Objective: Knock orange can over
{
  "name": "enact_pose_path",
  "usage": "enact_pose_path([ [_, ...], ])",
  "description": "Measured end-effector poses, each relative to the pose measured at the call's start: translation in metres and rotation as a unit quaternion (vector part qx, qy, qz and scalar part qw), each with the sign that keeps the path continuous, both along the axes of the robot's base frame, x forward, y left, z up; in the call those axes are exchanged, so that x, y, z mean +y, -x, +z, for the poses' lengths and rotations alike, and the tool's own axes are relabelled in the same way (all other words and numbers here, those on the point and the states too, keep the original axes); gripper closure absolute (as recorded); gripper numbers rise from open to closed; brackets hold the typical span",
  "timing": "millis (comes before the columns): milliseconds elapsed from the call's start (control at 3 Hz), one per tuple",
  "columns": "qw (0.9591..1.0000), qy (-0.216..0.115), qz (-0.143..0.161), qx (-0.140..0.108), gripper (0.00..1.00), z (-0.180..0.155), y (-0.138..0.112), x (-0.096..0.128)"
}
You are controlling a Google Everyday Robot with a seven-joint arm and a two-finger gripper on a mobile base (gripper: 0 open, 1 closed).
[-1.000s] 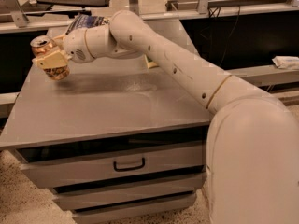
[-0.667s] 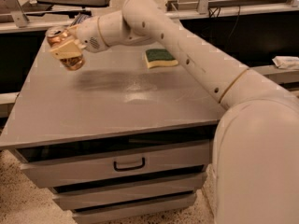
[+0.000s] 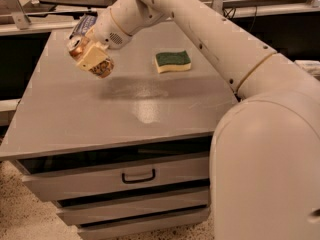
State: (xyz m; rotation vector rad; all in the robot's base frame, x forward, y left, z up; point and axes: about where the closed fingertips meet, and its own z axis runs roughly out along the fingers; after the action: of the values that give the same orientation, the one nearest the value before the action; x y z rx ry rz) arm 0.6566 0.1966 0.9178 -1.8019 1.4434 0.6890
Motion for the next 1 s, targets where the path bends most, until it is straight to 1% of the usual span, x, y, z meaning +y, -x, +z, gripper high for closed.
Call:
enact_pose_path([
  [333,0.9953,0.087,0.036,-0.020,0.84,-0.019,0.013,-0.007],
  [667,0.9871,0.145,0.056,-0.039,0.60,-0.030,0.019,-0.007],
  [1000,0.9794,0.179,0.073,-0.058,0.30,-0.038,0.025,-0.002],
])
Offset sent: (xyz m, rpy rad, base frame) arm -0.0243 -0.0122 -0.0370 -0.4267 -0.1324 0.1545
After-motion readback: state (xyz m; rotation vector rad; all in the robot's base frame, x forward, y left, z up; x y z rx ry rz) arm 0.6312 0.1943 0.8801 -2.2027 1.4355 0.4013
